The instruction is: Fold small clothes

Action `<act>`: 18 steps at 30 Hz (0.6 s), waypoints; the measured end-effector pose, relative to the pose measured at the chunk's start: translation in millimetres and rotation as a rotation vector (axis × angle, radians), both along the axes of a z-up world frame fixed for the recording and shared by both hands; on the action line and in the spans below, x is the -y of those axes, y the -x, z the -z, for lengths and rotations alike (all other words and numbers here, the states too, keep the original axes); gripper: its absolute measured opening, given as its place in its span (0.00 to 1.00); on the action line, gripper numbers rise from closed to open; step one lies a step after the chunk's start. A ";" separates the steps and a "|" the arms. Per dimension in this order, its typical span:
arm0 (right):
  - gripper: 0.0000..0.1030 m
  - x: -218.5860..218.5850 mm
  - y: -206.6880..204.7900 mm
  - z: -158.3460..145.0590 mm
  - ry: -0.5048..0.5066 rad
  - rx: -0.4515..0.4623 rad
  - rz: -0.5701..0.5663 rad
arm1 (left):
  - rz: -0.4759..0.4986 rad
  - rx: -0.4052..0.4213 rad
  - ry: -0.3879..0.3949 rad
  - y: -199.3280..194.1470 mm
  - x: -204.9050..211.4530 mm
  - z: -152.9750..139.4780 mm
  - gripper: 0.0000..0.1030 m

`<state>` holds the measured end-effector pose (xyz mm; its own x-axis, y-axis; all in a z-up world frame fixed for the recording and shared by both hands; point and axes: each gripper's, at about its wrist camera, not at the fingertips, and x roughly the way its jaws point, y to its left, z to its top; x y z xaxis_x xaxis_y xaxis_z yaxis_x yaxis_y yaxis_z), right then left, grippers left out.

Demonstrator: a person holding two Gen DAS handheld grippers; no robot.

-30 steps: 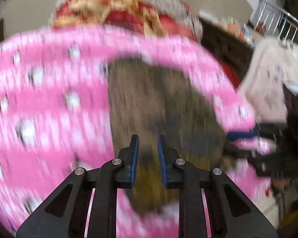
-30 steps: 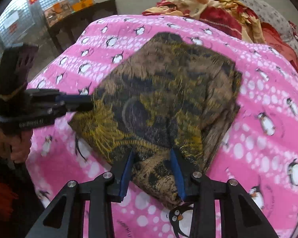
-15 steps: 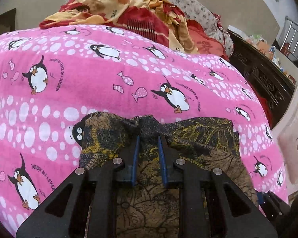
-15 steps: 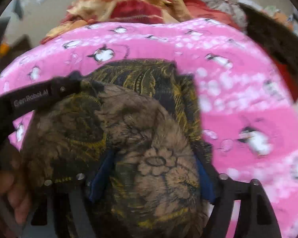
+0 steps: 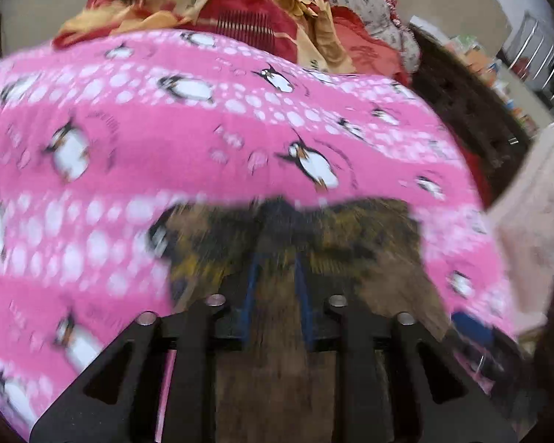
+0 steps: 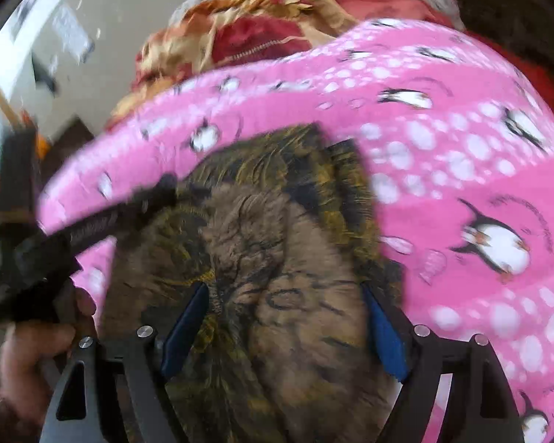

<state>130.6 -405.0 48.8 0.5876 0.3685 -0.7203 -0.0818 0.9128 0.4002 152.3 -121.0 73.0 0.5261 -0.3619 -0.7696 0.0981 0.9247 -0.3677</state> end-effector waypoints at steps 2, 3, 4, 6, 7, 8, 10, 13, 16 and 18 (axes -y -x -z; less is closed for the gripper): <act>0.85 26.3 15.6 -11.7 -0.057 0.061 0.009 | -0.022 0.056 0.042 29.0 -20.4 -5.5 0.86; 0.85 39.0 22.7 -11.4 -0.097 0.069 -0.018 | -0.038 0.095 0.052 46.0 -29.9 -3.8 0.91; 0.85 45.5 25.8 -8.6 -0.125 0.063 -0.044 | -0.028 0.103 0.065 56.0 -34.7 1.1 0.91; 0.85 54.0 30.1 4.5 -0.191 0.034 -0.107 | 0.026 0.048 0.116 66.7 -37.5 19.0 0.91; 0.85 55.0 29.6 13.1 -0.212 0.007 -0.137 | 0.043 -0.001 0.141 69.3 -36.6 31.6 0.91; 0.85 54.7 27.5 21.8 -0.224 -0.020 -0.158 | 0.061 -0.048 0.167 71.4 -33.3 44.2 0.91; 0.86 57.1 23.2 46.9 -0.285 -0.087 -0.183 | 0.087 0.052 0.157 83.6 -26.6 44.9 0.95; 0.87 60.3 14.8 51.8 -0.387 -0.053 -0.215 | 0.139 0.059 0.230 80.4 -16.8 49.6 0.98; 0.87 46.3 -6.9 52.2 -0.390 -0.047 -0.264 | 0.138 0.048 0.268 64.8 -14.6 50.1 0.98; 0.83 33.5 -20.0 50.3 -0.379 -0.021 -0.313 | 0.122 0.040 0.305 59.0 -18.3 50.7 0.98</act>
<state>150.6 -438.5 -1.5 0.3937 0.7636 -0.5117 -0.3170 0.6353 0.7042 93.3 -102.7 22.3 0.4928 -0.6343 -0.5956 0.2212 0.7533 -0.6193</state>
